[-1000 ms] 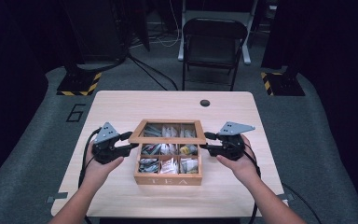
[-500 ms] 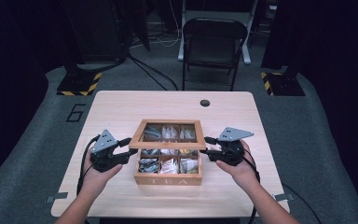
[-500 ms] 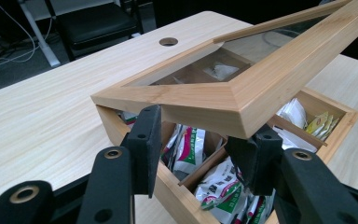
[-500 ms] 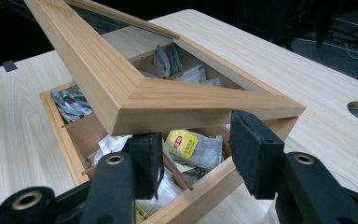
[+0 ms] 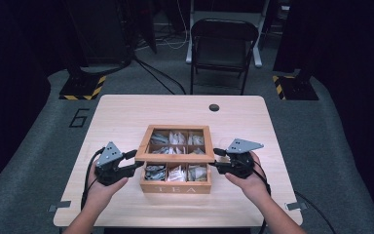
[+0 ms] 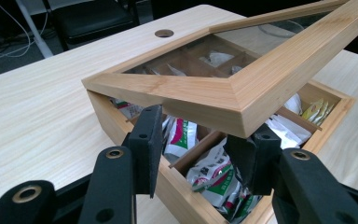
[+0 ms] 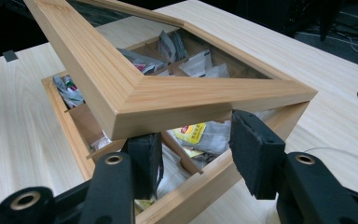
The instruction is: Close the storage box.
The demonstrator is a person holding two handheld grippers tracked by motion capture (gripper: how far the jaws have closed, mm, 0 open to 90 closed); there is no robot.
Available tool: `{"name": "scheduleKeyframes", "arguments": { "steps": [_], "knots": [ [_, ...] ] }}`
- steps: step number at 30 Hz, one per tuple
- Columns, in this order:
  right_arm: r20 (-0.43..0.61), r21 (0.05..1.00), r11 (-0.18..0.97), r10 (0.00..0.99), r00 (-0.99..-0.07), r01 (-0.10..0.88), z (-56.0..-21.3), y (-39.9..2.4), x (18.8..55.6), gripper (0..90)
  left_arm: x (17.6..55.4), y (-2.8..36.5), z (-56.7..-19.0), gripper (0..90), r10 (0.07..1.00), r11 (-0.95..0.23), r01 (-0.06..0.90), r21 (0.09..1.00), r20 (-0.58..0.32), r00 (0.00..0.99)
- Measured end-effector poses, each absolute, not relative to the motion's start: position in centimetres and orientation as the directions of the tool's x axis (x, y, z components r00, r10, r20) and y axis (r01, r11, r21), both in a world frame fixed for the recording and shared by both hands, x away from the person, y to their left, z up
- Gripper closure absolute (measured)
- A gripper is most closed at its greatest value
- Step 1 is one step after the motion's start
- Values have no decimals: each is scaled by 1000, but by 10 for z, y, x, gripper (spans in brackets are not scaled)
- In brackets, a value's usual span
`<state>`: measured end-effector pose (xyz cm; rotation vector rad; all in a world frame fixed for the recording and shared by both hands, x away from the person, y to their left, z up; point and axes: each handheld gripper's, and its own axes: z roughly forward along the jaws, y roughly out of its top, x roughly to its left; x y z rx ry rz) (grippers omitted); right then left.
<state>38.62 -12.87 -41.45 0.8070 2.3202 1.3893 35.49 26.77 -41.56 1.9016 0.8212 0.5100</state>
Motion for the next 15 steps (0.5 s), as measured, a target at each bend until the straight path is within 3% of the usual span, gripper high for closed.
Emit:
{"name": "scheduleKeyframes", "arguments": {
  "steps": [15],
  "knots": [
    [32,874,371,599,-800,313,-427,-130,370,526,347,269,-428,559,718,-318,327,890,1,696]
  ]
}}
